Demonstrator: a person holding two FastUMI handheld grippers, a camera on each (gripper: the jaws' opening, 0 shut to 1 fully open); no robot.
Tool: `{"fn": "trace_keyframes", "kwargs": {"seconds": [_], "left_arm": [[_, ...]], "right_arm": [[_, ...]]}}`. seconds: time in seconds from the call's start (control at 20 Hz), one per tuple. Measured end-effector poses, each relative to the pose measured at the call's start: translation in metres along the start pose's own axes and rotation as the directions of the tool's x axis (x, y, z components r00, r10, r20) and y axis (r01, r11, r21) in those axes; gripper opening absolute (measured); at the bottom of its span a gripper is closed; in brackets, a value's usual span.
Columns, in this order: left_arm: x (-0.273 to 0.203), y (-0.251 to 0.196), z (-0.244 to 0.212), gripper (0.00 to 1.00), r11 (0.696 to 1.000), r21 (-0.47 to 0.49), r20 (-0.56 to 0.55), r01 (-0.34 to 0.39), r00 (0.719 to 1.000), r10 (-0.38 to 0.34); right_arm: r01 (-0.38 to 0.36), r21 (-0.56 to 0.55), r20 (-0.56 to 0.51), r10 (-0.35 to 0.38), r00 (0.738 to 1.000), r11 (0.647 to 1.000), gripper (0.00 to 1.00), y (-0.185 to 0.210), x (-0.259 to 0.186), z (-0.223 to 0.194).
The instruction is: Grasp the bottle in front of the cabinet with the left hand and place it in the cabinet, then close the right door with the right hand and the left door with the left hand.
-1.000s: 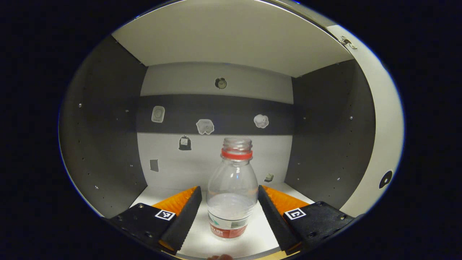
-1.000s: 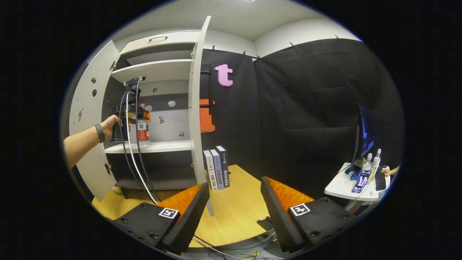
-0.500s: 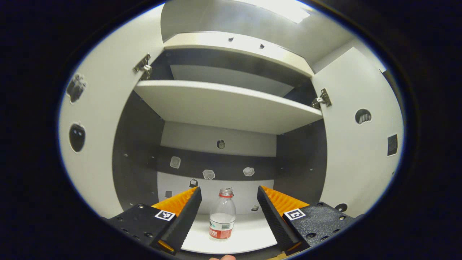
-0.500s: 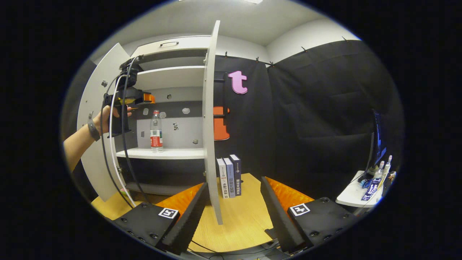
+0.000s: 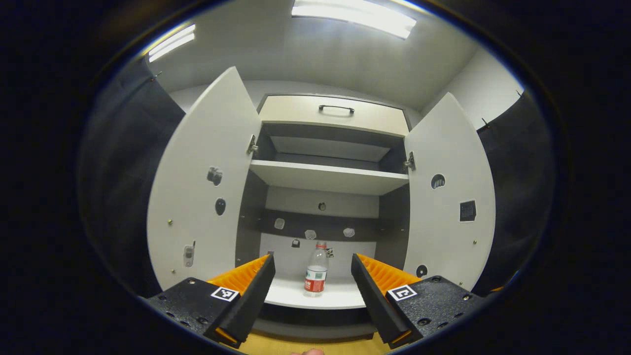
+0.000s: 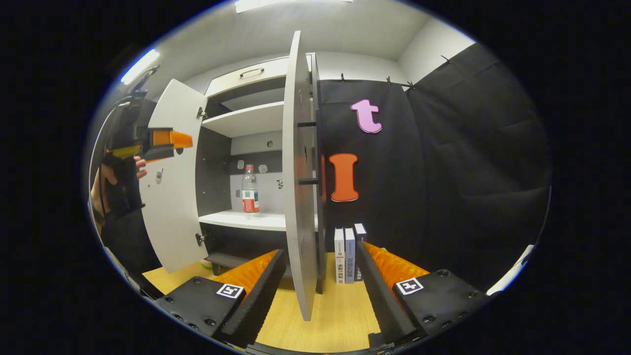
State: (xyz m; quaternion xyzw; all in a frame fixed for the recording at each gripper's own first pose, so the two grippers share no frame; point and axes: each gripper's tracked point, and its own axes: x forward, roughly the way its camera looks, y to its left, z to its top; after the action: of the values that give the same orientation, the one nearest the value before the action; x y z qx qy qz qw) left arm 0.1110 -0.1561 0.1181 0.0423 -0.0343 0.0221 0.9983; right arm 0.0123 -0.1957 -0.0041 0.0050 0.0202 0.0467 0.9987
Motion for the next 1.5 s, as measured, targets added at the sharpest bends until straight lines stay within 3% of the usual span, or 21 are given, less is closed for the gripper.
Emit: {"fn": "trace_keyframes", "kwargs": {"seconds": [0.15, 0.3, 0.45, 0.7, 0.95, 1.5], "left_arm": [[-0.064, -0.001, -0.015, 0.94, 0.995, 0.001, 0.012, -0.095, 0.995, 0.095], [-0.115, -0.002, -0.040, 0.92, 0.980, -0.022, -0.025, -0.196, 0.980, 0.195], [-0.153, 0.005, -0.053, 0.92, 0.955, -0.037, -0.017, -0.294, 0.956, 0.293], [-0.194, 0.021, -0.053, 0.94, 0.914, 0.060, -0.004, -0.400, 0.916, 0.401], [-0.212, 0.021, -0.041, 0.94, 0.890, 0.104, 0.036, -0.443, 0.896, 0.442], [-0.218, 0.028, -0.054, 0.95, 0.884, 0.117, -0.002, -0.453, 0.890, 0.456]], "right_arm": [[-0.089, 0.019, 0.013, 0.088, 0.996, 0.996, 0.95, -0.011, -0.005, 0.008], [-0.126, -0.004, 0.005, 0.126, 0.992, 0.992, 0.96, -0.032, -0.005, 0.011], [-0.112, -0.001, 0.020, 0.112, 0.993, 0.994, 0.96, -0.061, 0.005, 0.025], [-0.061, 0.040, 0.049, 0.059, 0.997, 0.997, 0.95, -0.114, 0.043, 0.073], [0.001, 0.048, 0.070, -0.004, 0.998, 0.999, 0.95, -0.139, 0.084, 0.103], [-0.112, 0.068, 0.067, 0.107, 0.992, 0.991, 0.96, -0.070, 0.112, 0.103]]}}
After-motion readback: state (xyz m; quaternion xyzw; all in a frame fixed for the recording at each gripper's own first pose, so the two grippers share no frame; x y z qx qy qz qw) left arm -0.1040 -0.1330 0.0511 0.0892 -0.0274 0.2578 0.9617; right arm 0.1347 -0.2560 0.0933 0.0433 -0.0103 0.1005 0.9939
